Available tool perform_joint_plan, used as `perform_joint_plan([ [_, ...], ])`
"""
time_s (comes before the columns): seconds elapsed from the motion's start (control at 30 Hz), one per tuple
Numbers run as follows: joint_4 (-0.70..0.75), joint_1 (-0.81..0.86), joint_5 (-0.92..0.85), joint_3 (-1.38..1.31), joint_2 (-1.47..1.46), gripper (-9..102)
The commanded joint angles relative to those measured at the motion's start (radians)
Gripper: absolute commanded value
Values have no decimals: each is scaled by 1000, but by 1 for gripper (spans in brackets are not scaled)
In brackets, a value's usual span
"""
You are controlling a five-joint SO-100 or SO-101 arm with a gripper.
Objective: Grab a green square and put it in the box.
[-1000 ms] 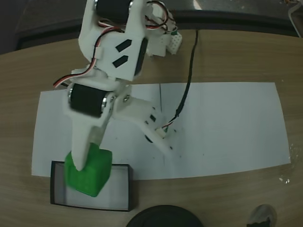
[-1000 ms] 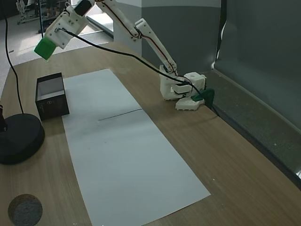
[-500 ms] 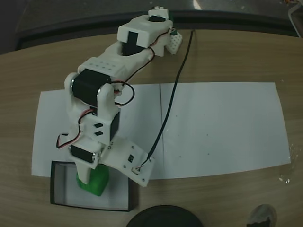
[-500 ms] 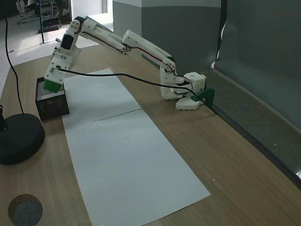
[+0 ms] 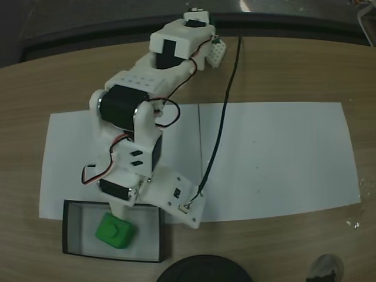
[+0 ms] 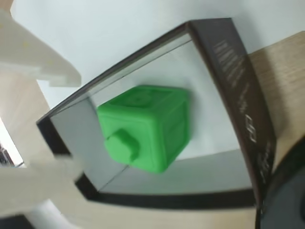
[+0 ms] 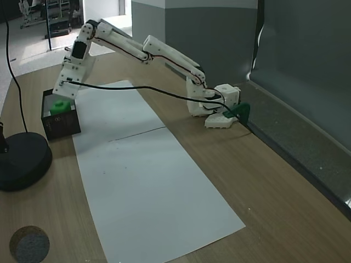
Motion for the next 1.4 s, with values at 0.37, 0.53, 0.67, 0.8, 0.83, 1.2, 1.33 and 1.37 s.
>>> perform_joint_plan([
  [0.37, 20, -324, 86, 380, 1002, 0],
  [0.53, 17, -480, 86, 770, 1388, 0],
  [0.67, 0, -529, 84, 1071, 1657, 0],
  [0.8, -86, -526, 84, 1370, 1901, 0],
  [0.83, -112, -526, 84, 1440, 1959, 0],
  [1.2, -428, -525, 86, 2126, 2467, 0],
  [1.33, -574, -514, 84, 2349, 2577, 0],
  [1.37, -611, -495, 84, 2407, 2600, 0],
])
